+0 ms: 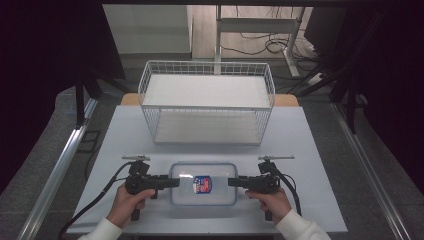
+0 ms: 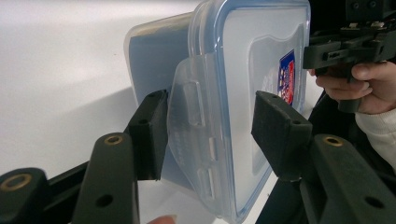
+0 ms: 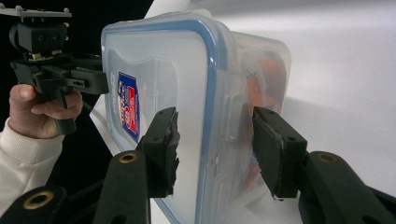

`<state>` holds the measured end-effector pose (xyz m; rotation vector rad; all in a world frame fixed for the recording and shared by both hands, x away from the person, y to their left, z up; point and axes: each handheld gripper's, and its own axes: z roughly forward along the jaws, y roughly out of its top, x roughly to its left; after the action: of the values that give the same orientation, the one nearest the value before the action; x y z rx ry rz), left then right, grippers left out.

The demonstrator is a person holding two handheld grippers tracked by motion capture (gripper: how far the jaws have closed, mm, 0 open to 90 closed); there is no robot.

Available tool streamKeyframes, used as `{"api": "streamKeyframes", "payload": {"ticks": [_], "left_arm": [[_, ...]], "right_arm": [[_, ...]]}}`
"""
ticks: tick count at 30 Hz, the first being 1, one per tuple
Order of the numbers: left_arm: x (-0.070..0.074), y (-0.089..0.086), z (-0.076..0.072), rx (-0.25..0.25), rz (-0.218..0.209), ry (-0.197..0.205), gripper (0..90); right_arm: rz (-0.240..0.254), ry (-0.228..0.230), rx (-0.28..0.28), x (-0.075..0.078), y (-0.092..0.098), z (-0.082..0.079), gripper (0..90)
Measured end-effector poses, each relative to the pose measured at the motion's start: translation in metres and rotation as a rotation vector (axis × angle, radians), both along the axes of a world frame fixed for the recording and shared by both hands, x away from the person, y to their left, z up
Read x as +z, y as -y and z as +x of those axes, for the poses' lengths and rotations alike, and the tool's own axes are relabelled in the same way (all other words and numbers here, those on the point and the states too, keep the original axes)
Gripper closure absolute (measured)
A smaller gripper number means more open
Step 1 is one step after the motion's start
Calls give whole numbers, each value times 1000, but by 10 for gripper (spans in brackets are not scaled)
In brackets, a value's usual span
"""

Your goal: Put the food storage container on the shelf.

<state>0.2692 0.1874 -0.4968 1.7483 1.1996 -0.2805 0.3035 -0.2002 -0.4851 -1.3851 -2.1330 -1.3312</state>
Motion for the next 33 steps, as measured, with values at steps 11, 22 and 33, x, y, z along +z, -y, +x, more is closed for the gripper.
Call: {"api": "streamKeyframes", "payload": {"ticks": [11,22,33], "left_arm": [[8,1,-1,5,-4,24,483],[16,0,8,11,-1,53,484],[19,-3,35,2,14,65,486]], "right_arm": [[17,24,-1,8,2,0,517],[15,74,7,17,1,9,517],[11,99,11,19,-2,37,516]]}}
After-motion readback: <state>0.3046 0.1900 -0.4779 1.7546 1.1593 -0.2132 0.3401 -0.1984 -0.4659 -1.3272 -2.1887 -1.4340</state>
